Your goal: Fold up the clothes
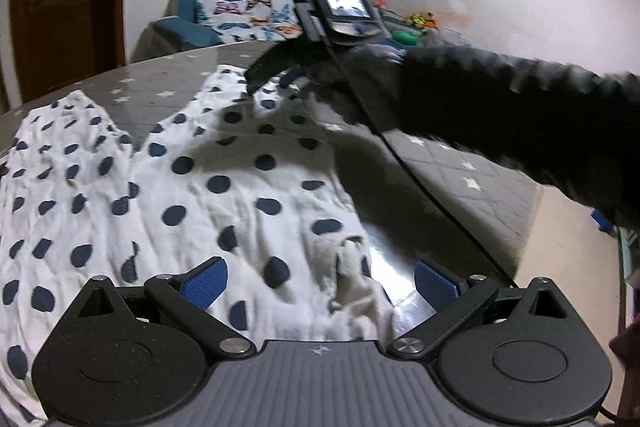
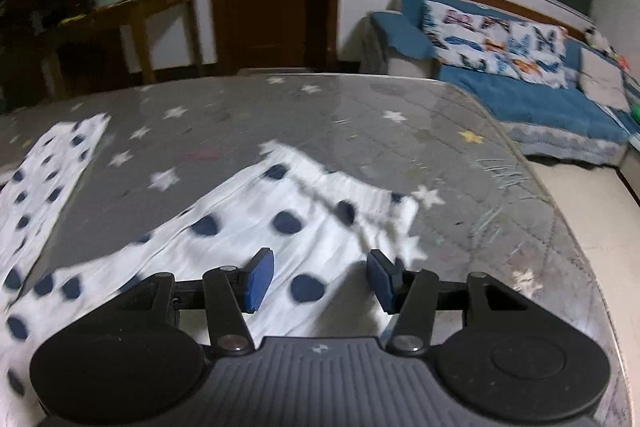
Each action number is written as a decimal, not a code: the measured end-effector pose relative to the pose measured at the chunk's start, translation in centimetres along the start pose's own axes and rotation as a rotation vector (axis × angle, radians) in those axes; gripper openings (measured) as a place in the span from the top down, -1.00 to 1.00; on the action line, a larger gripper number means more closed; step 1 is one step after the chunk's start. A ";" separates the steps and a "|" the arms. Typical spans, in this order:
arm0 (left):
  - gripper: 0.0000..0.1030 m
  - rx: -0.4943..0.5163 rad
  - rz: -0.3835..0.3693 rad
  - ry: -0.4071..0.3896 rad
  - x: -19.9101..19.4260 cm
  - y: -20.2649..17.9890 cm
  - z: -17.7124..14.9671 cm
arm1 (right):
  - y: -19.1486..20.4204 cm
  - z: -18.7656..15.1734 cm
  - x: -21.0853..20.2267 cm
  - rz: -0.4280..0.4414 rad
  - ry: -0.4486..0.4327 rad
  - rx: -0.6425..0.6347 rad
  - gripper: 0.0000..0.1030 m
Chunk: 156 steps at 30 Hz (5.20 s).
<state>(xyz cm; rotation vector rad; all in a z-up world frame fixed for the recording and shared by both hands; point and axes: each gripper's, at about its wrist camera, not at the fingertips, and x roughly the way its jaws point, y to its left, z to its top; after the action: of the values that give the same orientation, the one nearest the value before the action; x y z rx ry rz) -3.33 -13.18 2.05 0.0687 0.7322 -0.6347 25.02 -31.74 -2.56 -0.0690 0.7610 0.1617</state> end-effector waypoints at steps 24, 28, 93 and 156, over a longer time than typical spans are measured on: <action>0.17 0.104 -0.006 0.100 1.6 -1.5 -0.6 | -4.0 -0.1 0.2 -0.047 -0.025 0.138 0.01; 0.49 0.117 0.004 0.097 1.7 -1.3 -0.5 | -3.8 0.1 0.7 -0.051 -0.023 0.142 0.22; 0.83 -0.610 0.049 -0.294 -13.4 17.8 -9.9 | 35.4 12.3 5.3 0.088 -0.010 -0.317 0.88; 0.28 -0.570 0.217 -0.230 -12.2 15.7 -6.8 | 34.4 -3.0 -7.0 0.594 0.341 -0.472 0.86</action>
<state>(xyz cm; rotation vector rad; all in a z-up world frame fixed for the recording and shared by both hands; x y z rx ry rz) -5.50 7.73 2.35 -0.4386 0.6480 -0.2057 12.10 0.91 -0.03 -0.3250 1.0564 0.9130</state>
